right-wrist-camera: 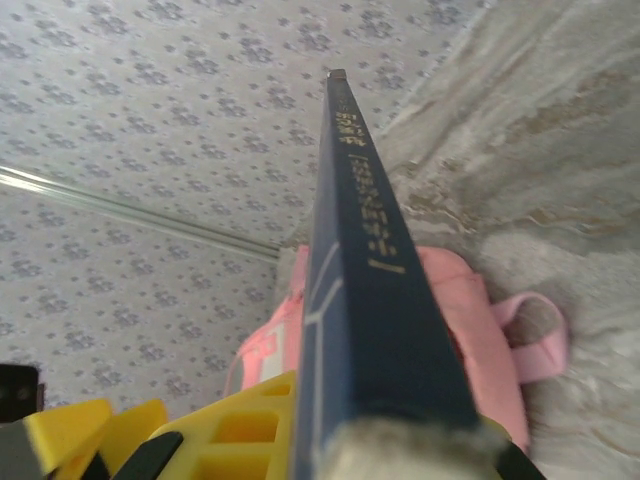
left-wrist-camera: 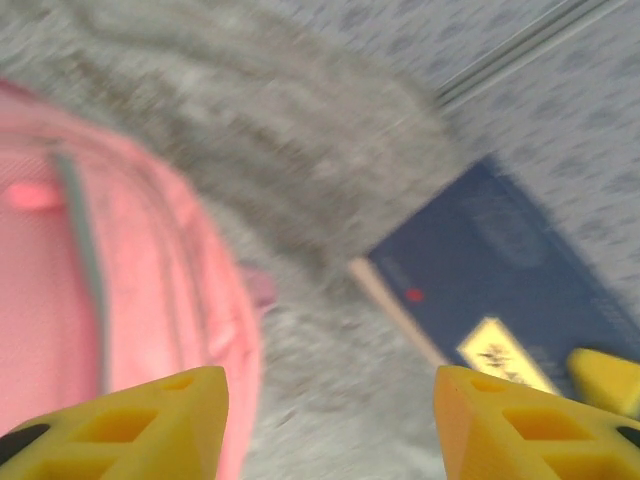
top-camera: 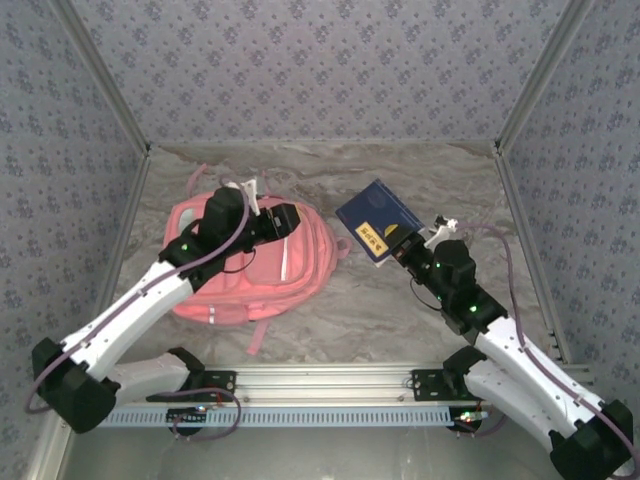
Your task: Pack the student bag
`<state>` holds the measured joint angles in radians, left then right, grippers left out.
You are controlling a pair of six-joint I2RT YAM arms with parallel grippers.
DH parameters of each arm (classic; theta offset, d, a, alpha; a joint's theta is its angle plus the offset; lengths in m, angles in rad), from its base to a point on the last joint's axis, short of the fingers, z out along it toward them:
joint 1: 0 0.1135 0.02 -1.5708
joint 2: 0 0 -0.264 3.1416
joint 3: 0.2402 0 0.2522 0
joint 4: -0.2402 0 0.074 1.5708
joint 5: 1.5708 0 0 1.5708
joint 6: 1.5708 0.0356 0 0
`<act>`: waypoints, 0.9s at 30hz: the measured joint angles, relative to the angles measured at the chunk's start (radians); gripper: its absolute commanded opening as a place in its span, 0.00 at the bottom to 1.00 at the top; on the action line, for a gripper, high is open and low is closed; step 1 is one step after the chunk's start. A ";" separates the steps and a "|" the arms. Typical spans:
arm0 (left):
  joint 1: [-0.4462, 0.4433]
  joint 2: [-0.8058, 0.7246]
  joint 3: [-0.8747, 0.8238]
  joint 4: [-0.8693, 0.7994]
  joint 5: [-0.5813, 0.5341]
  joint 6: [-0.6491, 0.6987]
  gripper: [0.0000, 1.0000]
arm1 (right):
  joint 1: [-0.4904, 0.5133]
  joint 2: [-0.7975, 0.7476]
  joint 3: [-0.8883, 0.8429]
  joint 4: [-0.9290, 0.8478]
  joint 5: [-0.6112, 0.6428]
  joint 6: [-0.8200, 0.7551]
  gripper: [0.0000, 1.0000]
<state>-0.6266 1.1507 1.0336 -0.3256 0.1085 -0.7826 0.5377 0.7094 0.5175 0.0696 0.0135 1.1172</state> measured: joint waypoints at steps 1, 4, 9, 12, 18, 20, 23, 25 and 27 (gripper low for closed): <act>0.019 0.033 0.008 -0.045 0.013 0.011 0.59 | -0.009 -0.007 -0.004 -0.022 -0.013 0.000 0.00; 0.060 0.119 0.019 -0.156 0.036 0.026 0.59 | -0.027 -0.014 -0.016 -0.071 -0.053 0.002 0.00; 0.077 0.241 0.051 -0.253 0.072 0.042 0.55 | -0.039 -0.014 -0.023 -0.130 -0.109 0.004 0.00; 0.077 0.280 0.071 -0.255 0.094 0.048 0.51 | -0.041 -0.014 -0.024 -0.154 -0.130 0.004 0.00; 0.077 0.338 0.114 -0.254 0.126 0.060 0.48 | -0.051 -0.026 -0.041 -0.172 -0.158 0.004 0.00; 0.077 0.360 0.126 -0.253 0.132 0.061 0.48 | -0.057 -0.035 -0.050 -0.179 -0.164 0.004 0.00; 0.077 0.389 0.143 -0.252 0.137 0.068 0.48 | -0.069 -0.046 -0.059 -0.191 -0.170 0.005 0.00; 0.077 0.412 0.158 -0.251 0.139 0.076 0.47 | -0.076 -0.049 -0.063 -0.198 -0.174 0.005 0.00; 0.077 0.432 0.167 -0.250 0.142 0.087 0.43 | -0.081 -0.050 -0.064 -0.203 -0.179 0.005 0.00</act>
<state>-0.5495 1.5829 1.2003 -0.5758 0.2501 -0.6952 0.4568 0.6590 0.4530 -0.1337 -0.1650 1.1217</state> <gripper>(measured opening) 0.458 0.118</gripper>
